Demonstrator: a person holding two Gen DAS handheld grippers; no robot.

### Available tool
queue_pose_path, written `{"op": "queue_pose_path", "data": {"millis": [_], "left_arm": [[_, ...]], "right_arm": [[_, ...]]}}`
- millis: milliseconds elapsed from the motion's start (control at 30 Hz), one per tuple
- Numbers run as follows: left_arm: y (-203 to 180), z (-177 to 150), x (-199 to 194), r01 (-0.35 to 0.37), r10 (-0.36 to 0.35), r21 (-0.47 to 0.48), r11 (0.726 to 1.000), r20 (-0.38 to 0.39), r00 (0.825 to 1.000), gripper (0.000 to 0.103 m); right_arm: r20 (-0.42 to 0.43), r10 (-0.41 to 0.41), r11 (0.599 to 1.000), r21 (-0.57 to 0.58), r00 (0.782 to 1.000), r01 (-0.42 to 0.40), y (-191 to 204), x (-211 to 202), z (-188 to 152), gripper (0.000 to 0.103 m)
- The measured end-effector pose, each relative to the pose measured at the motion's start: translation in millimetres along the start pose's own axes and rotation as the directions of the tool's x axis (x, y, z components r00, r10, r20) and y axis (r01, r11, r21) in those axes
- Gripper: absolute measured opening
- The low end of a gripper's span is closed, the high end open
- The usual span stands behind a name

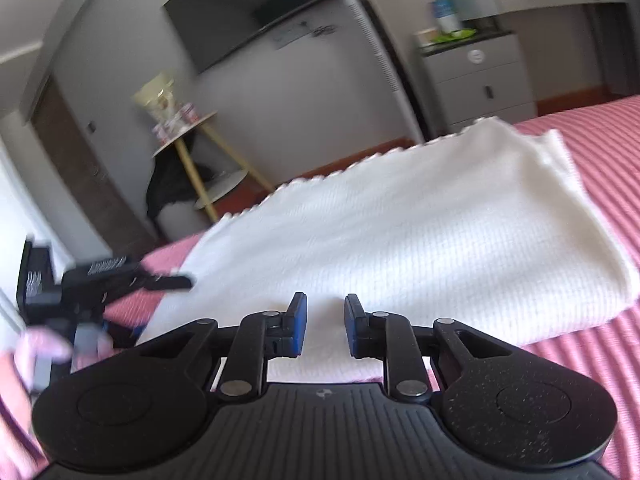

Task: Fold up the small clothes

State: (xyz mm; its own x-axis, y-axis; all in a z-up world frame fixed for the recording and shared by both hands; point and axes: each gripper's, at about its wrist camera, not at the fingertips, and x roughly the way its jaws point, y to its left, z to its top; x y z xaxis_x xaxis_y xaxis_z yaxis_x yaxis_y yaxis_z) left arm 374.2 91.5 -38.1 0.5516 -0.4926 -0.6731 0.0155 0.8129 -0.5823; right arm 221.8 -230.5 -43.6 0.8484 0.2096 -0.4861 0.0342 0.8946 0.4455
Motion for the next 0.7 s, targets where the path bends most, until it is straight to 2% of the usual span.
{"op": "queue_pose_path", "data": {"millis": [67,133,233,267,400,567,700], "left_arm": [[-0.7,0.9,6.2,-0.001,0.001,-0.005,1.0,-0.006,1.0,0.059],[2.2,3.2,9.4,0.0,0.0,-0.014,1.0,-0.006,1.0,0.05],[9.8,6.3,12.7,0.026,-0.028,-0.082,0.996,-0.013,1.0,0.04],[9.8,6.5,12.6,0.028,-0.029,-0.093,0.995,-0.015,0.999,0.032],[-6.4,15.3,2.1,0.003,-0.005,-0.083,0.997,-0.023,1.0,0.023],[-70.8,27.3,-21.7,0.014,-0.015,0.063,0.998,0.016,1.0,0.022],[-144.7,11.6,-22.4,0.064,-0.073,0.218,0.974,0.036,0.997,0.022]], "right_arm": [[-0.025,-0.03,1.0,-0.01,0.999,0.029,-0.2,7.8,-5.0,0.019],[-0.027,-0.022,1.0,0.015,0.999,0.022,-3.7,8.9,-6.8,0.016],[-0.008,-0.01,0.999,0.045,1.0,0.01,-7.5,4.3,-3.6,0.016],[0.0,-0.014,0.999,0.047,1.0,0.014,-7.1,1.7,-3.8,0.016],[0.031,-0.053,0.998,0.022,0.998,0.053,-7.3,-6.1,-4.7,0.017],[0.064,-0.111,0.992,0.065,0.992,0.107,-25.3,-12.7,3.2,0.017],[0.094,-0.145,0.981,0.143,0.985,0.131,-42.5,-19.9,7.7,0.019]]}}
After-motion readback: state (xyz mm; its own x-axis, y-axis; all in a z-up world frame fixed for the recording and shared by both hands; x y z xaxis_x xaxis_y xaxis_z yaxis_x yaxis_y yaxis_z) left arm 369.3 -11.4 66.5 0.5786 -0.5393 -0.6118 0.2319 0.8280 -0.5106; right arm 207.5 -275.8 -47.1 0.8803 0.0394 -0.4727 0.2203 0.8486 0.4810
